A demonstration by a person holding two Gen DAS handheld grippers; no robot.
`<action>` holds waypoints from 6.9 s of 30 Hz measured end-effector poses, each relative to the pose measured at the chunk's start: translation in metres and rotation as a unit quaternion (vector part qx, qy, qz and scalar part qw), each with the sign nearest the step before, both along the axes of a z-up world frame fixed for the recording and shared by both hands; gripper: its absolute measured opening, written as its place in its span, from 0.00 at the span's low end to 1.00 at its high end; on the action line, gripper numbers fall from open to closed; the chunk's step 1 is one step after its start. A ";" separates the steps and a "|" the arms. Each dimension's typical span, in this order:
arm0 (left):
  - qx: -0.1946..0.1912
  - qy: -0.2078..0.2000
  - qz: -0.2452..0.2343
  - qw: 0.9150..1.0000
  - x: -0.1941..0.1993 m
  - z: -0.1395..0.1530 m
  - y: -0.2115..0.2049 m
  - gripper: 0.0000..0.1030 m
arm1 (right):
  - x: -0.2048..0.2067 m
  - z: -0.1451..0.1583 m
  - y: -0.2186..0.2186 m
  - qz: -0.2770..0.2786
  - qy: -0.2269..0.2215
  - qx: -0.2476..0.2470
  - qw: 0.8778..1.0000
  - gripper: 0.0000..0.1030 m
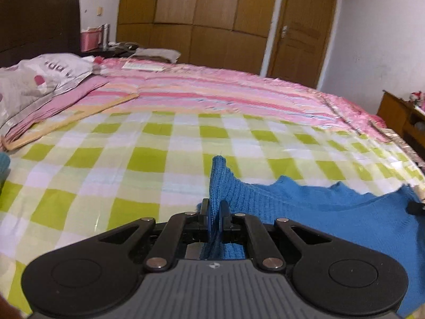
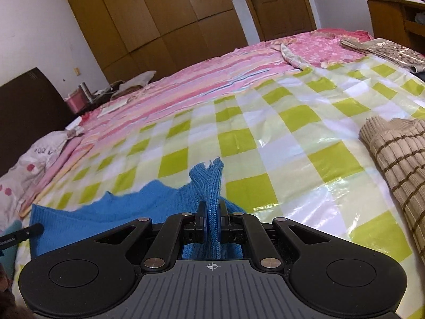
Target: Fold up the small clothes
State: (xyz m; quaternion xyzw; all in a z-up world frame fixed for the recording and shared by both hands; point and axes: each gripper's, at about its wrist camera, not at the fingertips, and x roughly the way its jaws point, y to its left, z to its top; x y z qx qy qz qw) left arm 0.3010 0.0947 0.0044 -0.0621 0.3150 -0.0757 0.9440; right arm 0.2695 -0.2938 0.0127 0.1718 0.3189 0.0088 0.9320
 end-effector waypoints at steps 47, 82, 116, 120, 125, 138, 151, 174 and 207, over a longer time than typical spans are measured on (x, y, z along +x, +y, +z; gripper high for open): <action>0.056 0.044 -0.028 0.997 -0.117 -0.012 -0.011 0.33 | -0.111 -0.015 0.026 0.051 0.050 -0.060 0.996 0.22; 0.005 -0.010 -0.055 0.998 -0.100 -0.015 0.005 0.33 | 0.061 -0.011 0.167 0.133 0.061 -0.074 0.986 0.03; 0.019 0.027 -0.052 0.998 -0.101 -0.030 0.003 0.36 | 0.023 0.006 0.160 0.135 0.047 -0.084 0.986 0.17; 0.007 0.046 -0.047 0.998 -0.101 -0.035 0.004 0.36 | 0.016 -0.005 0.156 0.139 0.073 -0.099 0.983 0.21; 0.017 0.023 -0.045 0.999 -0.109 -0.025 0.002 0.36 | 0.001 0.004 0.143 0.125 0.054 -0.067 0.988 0.21; 0.048 0.014 -0.048 0.998 -0.131 -0.015 -0.017 0.36 | -0.030 0.005 0.092 0.082 0.043 -0.026 0.995 0.31; 0.091 -0.022 -0.182 0.979 -0.151 -0.004 -0.138 0.36 | -0.070 -0.010 -0.005 0.006 0.035 0.085 0.996 0.33; 0.160 -0.037 -0.286 0.944 -0.163 -0.016 -0.233 0.39 | -0.075 -0.037 -0.033 0.028 0.086 0.158 0.983 0.39; 0.154 0.089 -0.276 0.945 -0.032 -0.004 -0.334 0.47 | -0.094 -0.046 -0.014 0.143 0.076 0.152 0.975 0.47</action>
